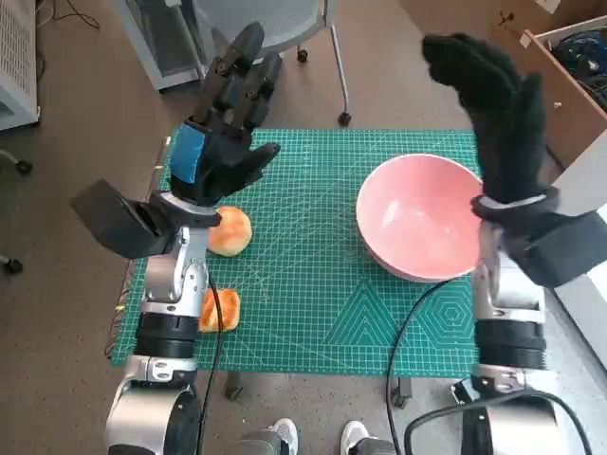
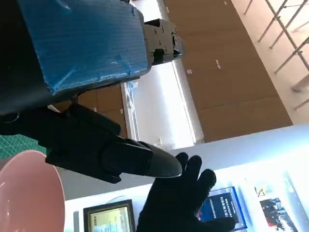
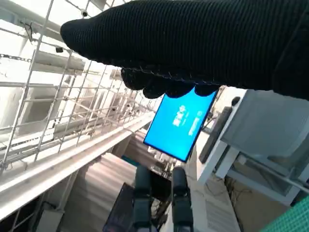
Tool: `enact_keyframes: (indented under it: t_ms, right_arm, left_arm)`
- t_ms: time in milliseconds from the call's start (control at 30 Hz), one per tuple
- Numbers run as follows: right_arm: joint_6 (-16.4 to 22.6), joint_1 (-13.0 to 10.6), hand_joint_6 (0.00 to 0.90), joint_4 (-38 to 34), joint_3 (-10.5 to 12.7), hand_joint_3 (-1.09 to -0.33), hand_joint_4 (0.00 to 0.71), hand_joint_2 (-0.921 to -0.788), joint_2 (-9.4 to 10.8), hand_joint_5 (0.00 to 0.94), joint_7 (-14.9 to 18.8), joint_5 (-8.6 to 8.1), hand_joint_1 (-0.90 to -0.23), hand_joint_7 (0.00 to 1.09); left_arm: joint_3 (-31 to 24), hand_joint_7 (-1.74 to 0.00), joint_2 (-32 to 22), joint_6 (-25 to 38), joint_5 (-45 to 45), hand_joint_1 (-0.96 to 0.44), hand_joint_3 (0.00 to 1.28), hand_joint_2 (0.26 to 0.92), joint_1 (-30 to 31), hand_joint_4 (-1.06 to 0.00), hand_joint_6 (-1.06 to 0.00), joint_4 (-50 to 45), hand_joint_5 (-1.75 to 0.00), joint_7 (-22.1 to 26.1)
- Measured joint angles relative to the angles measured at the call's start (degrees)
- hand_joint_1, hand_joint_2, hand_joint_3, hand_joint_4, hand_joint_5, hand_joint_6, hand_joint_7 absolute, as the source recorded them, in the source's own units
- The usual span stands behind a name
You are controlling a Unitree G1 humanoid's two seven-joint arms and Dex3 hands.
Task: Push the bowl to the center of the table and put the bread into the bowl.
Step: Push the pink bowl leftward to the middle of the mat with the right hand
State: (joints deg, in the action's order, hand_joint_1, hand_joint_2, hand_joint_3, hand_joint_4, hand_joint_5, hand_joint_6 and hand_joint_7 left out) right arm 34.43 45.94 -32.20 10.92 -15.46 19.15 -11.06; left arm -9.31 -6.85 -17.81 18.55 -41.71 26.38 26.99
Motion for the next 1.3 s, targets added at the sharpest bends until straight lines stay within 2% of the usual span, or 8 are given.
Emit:
enact_keyframes:
  t_ms: [100, 233, 467, 667, 800, 1033, 1233, 1300]
  right_arm:
    - [1.21, 0.77, 0.221, -4.29, 2.76, -0.77, 0.206, -0.921, -2.8, 0.0, -0.19, -0.32, -0.667, 0.15]
    - [3.39, 2.25, 0.213, -12.21, 5.76, -0.799, 0.185, -0.921, -5.83, 0.0, -2.28, -0.23, -0.657, 0.14]
    - [4.96, 4.73, 0.18, -24.89, 8.29, -0.86, 0.158, -0.921, -8.59, 0.0, -7.87, 0.31, -0.649, 0.11]
    - [4.99, 5.29, 0.173, -30.77, 8.31, -0.874, 0.14, -0.921, -9.03, 0.0, -10.93, 1.43, -0.636, 0.1]
    - [3.91, 5.34, 0.171, -33.59, 8.08, -0.884, 0.114, -0.921, -9.01, 0.0, -10.86, 2.12, -0.609, 0.1]
    - [0.59, 5.38, 0.163, -37.21, 8.19, -0.891, 0.085, -0.921, -8.85, 0.0, -9.94, 2.19, -0.577, 0.09]
    - [-3.2, 5.34, 0.189, -39.7, 7.35, -0.892, 0.105, -0.921, -8.02, 0.011, -12.08, 3.22, -0.56, 0.1]
    - [-4.28, 5.32, 0.213, -40.23, 6.98, -0.895, 0.139, -0.921, -7.61, 0.026, -13.31, 3.83, -0.563, 0.12]
  left_arm:
    - [-0.37, -0.27, -0.29, 0.04, 0.18, -0.58, 0.19, 0.921, 0.0, 0.0, 0.0, -0.02, 0.0, 0.05]
    - [-0.61, -0.27, -0.57, 0.29, 0.37, -0.58, 0.19, 0.921, 0.0, 0.0, 0.0, -0.08, 0.0, 0.09]
    - [-0.51, -0.26, -0.55, 1.1, 0.48, -0.58, 0.19, 0.921, 0.0, 0.0, 0.0, -0.29, 0.0, 0.29]
    - [-0.41, -0.25, -0.49, 1.3, 0.47, -0.58, 0.19, 0.921, 0.0, 0.0, 0.0, -0.3, 0.0, 0.38]
    - [-0.41, -0.25, -0.49, 1.35, 0.4, -0.58, 0.19, 0.921, 0.0, 0.0, 0.0, -0.3, 0.0, 0.33]
    - [-0.42, -0.26, -0.61, 1.37, 0.27, -0.58, 0.19, 0.921, 0.0, 0.0, 0.0, -0.3, 0.0, 0.33]
    - [-0.41, -0.25, -1.04, 2.12, 0.27, -0.57, 0.19, 0.921, 0.04, 0.0, 0.0, -1.09, 0.0, 0.33]
    - [-0.4, -0.25, -1.26, 2.58, 0.27, -0.57, 0.19, 0.921, 0.19, 0.0, 0.0, -1.87, 0.0, 0.32]
